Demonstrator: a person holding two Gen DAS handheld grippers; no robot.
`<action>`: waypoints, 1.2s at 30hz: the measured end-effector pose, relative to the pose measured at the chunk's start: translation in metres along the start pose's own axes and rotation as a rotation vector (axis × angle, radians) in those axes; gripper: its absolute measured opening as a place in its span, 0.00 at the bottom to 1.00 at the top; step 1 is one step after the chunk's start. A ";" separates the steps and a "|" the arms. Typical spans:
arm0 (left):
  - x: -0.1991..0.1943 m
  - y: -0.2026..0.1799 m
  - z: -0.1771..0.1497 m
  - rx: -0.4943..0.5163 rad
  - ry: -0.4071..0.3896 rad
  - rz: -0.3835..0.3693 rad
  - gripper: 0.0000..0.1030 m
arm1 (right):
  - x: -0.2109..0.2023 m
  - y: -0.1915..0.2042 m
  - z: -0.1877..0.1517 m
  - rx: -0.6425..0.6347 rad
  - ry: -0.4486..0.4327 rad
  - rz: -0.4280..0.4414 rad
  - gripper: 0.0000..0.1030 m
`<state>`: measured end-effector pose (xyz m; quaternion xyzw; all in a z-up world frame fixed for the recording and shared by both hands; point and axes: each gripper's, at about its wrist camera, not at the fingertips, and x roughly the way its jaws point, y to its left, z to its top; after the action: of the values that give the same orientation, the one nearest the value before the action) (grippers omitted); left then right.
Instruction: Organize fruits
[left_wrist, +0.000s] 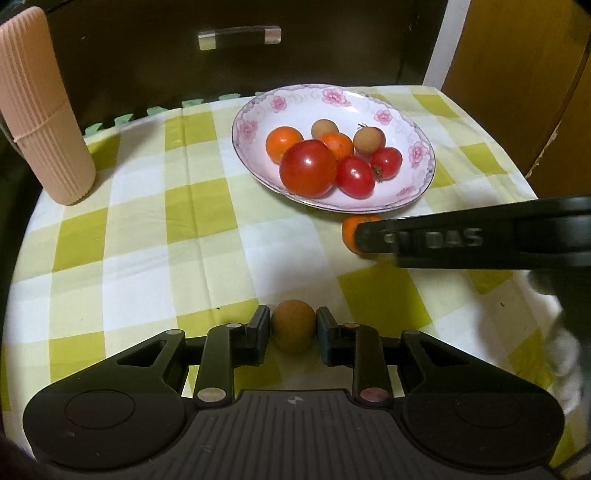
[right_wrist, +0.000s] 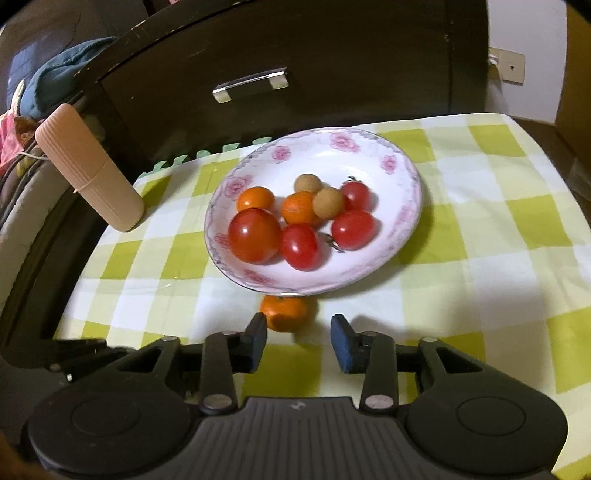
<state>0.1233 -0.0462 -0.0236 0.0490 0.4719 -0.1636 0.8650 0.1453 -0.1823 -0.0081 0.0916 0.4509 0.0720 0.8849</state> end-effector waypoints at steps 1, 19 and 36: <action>0.000 0.000 0.000 -0.003 0.000 -0.002 0.36 | 0.003 0.002 0.001 -0.001 0.002 -0.001 0.39; -0.002 -0.002 -0.003 -0.014 0.006 -0.013 0.38 | 0.012 0.014 -0.006 -0.082 0.001 -0.051 0.30; -0.014 -0.003 -0.027 -0.016 0.002 0.024 0.55 | -0.042 0.001 -0.065 -0.144 0.079 -0.103 0.30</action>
<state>0.0942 -0.0390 -0.0264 0.0477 0.4733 -0.1492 0.8669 0.0684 -0.1835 -0.0121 0.0015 0.4830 0.0622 0.8734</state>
